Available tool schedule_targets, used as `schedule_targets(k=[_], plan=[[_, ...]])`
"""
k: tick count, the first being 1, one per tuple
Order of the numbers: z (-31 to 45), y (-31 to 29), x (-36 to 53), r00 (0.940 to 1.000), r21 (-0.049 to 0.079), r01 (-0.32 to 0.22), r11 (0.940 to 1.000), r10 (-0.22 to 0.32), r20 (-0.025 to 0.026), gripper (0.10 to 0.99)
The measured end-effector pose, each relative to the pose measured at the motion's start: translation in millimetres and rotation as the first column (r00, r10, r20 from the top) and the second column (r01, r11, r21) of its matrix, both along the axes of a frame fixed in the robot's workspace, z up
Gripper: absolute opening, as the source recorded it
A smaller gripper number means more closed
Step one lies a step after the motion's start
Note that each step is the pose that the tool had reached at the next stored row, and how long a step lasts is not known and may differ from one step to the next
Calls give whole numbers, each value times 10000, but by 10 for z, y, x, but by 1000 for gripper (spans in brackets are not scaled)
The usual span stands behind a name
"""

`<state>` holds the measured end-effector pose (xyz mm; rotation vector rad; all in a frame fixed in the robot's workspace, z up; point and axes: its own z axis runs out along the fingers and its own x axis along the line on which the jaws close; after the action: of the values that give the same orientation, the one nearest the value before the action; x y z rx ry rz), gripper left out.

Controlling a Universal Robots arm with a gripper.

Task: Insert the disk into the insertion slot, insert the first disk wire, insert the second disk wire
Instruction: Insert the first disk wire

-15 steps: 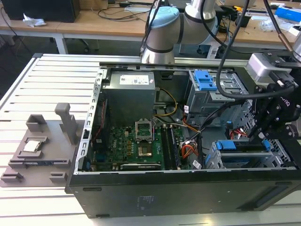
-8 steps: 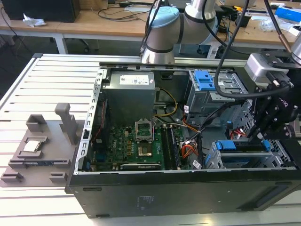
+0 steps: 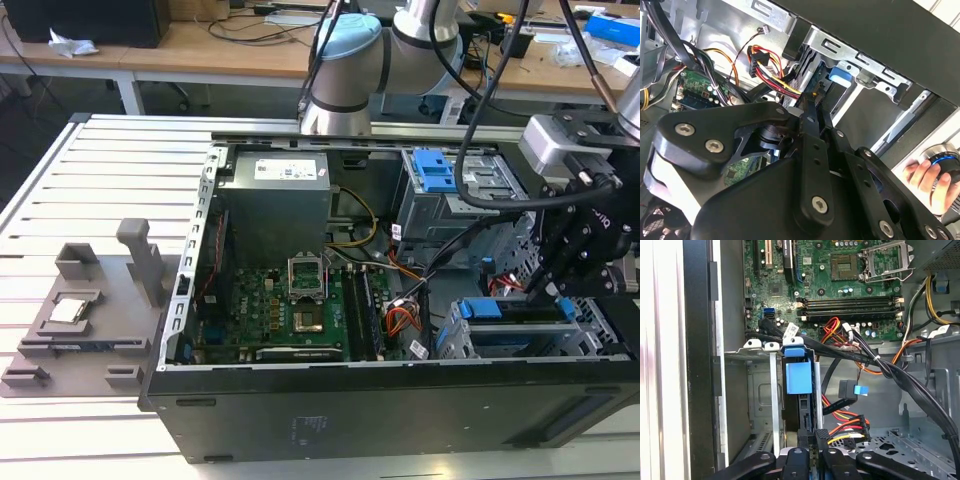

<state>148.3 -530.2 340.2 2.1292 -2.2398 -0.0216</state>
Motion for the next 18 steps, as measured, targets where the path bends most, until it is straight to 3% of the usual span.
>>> schedule_targets(k=[11, 15, 18], plan=[[-24, -1, -4, 10000, 0, -2, 10000, 2, -1, 169], [20, -2, -3, 10000, 8, -3, 10000, 3, 0, 169], [25, 0, -2, 10000, 192, -4, 9998, 4, -1, 169]])
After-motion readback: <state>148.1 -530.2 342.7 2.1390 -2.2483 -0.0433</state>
